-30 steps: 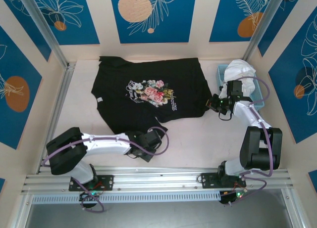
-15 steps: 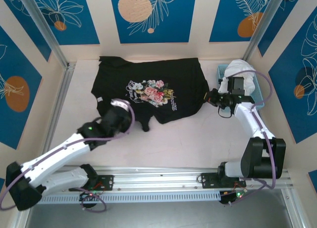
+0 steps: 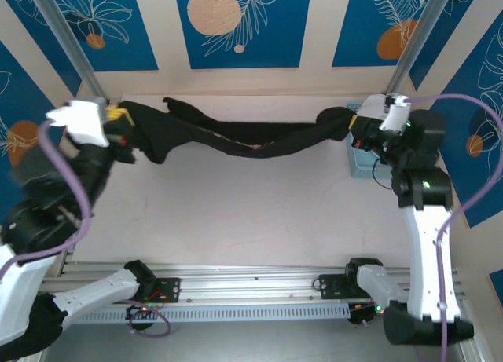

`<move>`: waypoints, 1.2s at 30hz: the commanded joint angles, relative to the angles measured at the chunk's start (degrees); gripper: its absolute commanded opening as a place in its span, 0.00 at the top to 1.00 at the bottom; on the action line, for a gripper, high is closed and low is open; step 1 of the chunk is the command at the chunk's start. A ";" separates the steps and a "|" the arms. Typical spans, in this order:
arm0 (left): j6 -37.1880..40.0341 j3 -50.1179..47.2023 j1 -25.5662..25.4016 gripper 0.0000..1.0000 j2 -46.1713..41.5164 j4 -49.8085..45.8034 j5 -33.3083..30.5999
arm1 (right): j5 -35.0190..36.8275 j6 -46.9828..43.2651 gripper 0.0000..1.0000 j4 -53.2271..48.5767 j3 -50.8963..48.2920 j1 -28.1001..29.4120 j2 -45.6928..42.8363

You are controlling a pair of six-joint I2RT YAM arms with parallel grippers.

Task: Fold the inside-out t-shirt

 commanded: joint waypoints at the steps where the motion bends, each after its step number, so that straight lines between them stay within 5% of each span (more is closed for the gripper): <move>1: 6.13 7.24 0.12 1.00 0.76 0.34 -0.80 | 3.08 -2.12 1.00 -6.06 6.22 -0.29 -3.93; 6: 14.81 17.59 1.28 1.00 14.34 0.58 -9.67 | 1.74 -1.62 1.00 -5.73 12.29 -0.20 -3.73; 7: 13.04 20.06 5.46 1.00 18.26 -1.71 -7.56 | 1.52 -1.55 1.00 -4.63 12.42 -0.12 -2.55; 10: -0.58 27.41 22.96 1.00 28.36 -10.30 11.78 | 0.84 -1.62 1.00 -1.62 12.37 0.05 3.27; 22: -2.47 34.90 34.40 1.00 47.87 -4.67 19.89 | -2.05 -4.44 1.00 7.01 22.02 0.51 32.38; 28: -2.17 35.18 34.44 1.00 42.12 -4.67 22.36 | -1.68 -6.97 1.00 4.31 24.87 1.12 29.69; 36: -3.15 25.57 34.38 1.00 20.06 1.79 25.99 | -1.15 -7.91 1.00 0.52 23.69 1.29 12.64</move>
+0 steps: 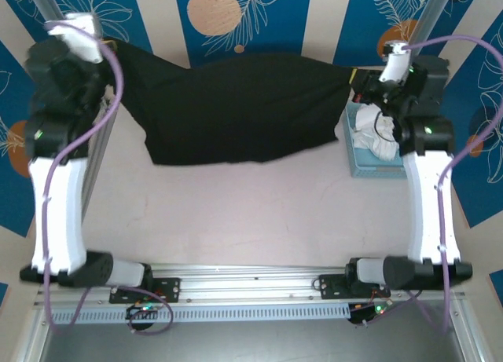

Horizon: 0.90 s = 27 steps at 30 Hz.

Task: Fold the inside-out t-shirt

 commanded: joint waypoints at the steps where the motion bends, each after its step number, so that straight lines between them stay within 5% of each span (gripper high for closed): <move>1: -1.61 -0.94 0.31 1.00 -9.61 6.54 3.23 | -0.50 -1.10 1.00 -1.60 2.15 0.22 -9.16; 6: -2.28 -0.09 0.34 1.00 -18.91 9.42 6.53 | -0.42 0.01 1.00 -3.92 5.60 0.22 -17.52; 11: -1.79 6.07 0.35 1.00 -19.28 9.78 8.78 | 0.83 -0.87 1.00 -7.11 12.31 0.26 -19.55; 18: 3.57 14.41 0.27 1.00 -5.36 7.36 -0.22 | 4.57 -4.12 1.00 -6.28 12.99 0.23 -15.16; 27: 7.12 10.41 1.58 1.00 16.82 14.32 -3.97 | 7.16 -6.05 1.00 6.03 0.09 0.31 -0.30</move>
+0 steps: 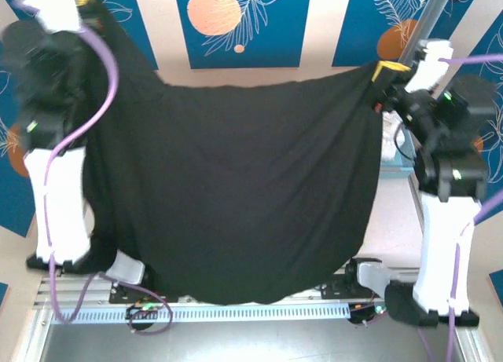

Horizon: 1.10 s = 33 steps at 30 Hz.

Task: Fold the inside-out t-shirt

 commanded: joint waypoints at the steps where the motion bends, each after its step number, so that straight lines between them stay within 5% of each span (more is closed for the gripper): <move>1: 2.15 -1.63 1.65 1.00 7.73 4.10 -2.20 | 2.44 -1.09 1.00 7.61 -4.18 0.45 7.72; 5: 1.67 -0.40 2.92 1.00 21.77 8.44 -0.05 | 2.90 -0.17 1.00 15.49 -5.15 2.14 22.61; 9: -1.41 10.39 3.90 1.00 41.68 10.20 2.25 | 5.45 0.71 1.00 16.42 7.54 4.06 46.59; 10: -2.71 16.97 4.03 0.96 48.09 8.97 3.02 | 6.52 1.07 1.00 14.62 13.49 4.24 53.66; 11: -3.74 23.70 4.04 0.80 54.04 7.59 3.76 | 6.90 1.12 0.98 11.91 20.00 4.37 59.62; 13: -6.72 33.66 3.99 0.62 63.33 6.53 5.97 | 8.45 1.86 0.82 3.77 36.20 4.44 72.24; 17: -10.41 23.15 4.05 0.40 60.22 12.60 5.89 | 9.83 0.22 0.68 -7.76 54.72 4.88 83.75; 20: -11.85 14.34 3.96 0.26 53.72 11.24 4.92 | 10.32 -1.72 0.66 -8.69 46.19 5.71 78.02; 23: -16.71 4.18 3.95 0.20 45.26 6.47 5.02 | 10.00 -2.02 0.63 -4.67 26.02 7.32 65.50; 28: -27.77 -31.59 3.95 0.17 24.04 14.77 13.12 | -5.22 6.25 0.59 1.81 -4.67 9.69 48.70; 33: -34.47 -58.94 3.96 0.15 8.44 22.92 16.14 | -14.78 12.88 0.58 4.63 -16.35 11.13 45.65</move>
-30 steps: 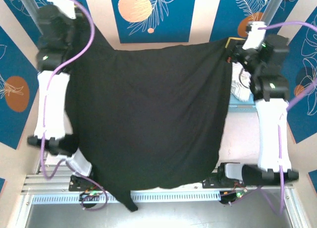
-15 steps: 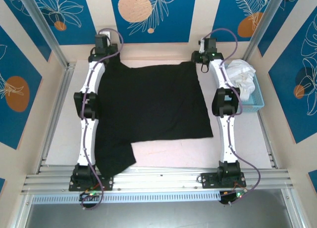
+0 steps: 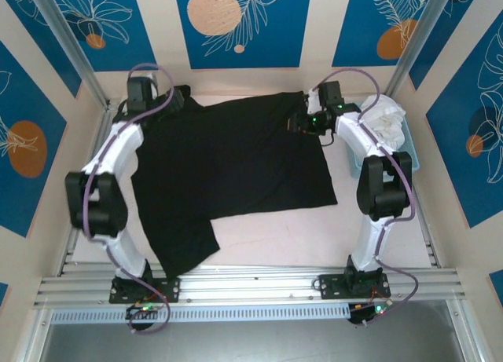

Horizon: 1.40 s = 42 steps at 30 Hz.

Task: Fold the inside-out t-shirt

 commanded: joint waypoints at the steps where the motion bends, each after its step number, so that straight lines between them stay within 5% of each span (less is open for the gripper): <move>1: -6.78 -13.30 0.39 0.14 -4.63 5.36 4.17 | -7.96 5.77 0.58 1.17 -5.45 -0.50 3.03; 10: -8.75 -29.17 0.74 0.13 -12.58 3.05 6.28 | -6.04 6.34 0.60 -3.28 -8.17 -5.51 6.03; 17: -11.16 -36.81 -0.14 0.14 -21.99 -1.04 11.00 | 1.27 6.97 0.59 -4.28 -22.38 -6.22 -9.71; 25: -8.16 -39.35 -6.12 0.13 -29.37 -14.59 7.00 | 14.37 10.99 0.51 -13.84 -36.28 -9.55 -22.39; 33: -6.70 -39.74 -9.51 0.12 -31.30 -22.77 2.88 | 14.07 12.45 0.50 -12.25 -36.84 -10.44 -15.97; 42: -8.47 -40.81 -12.62 0.14 -32.98 -28.45 -0.06 | 13.27 11.61 0.63 -8.59 -36.19 -10.44 -13.18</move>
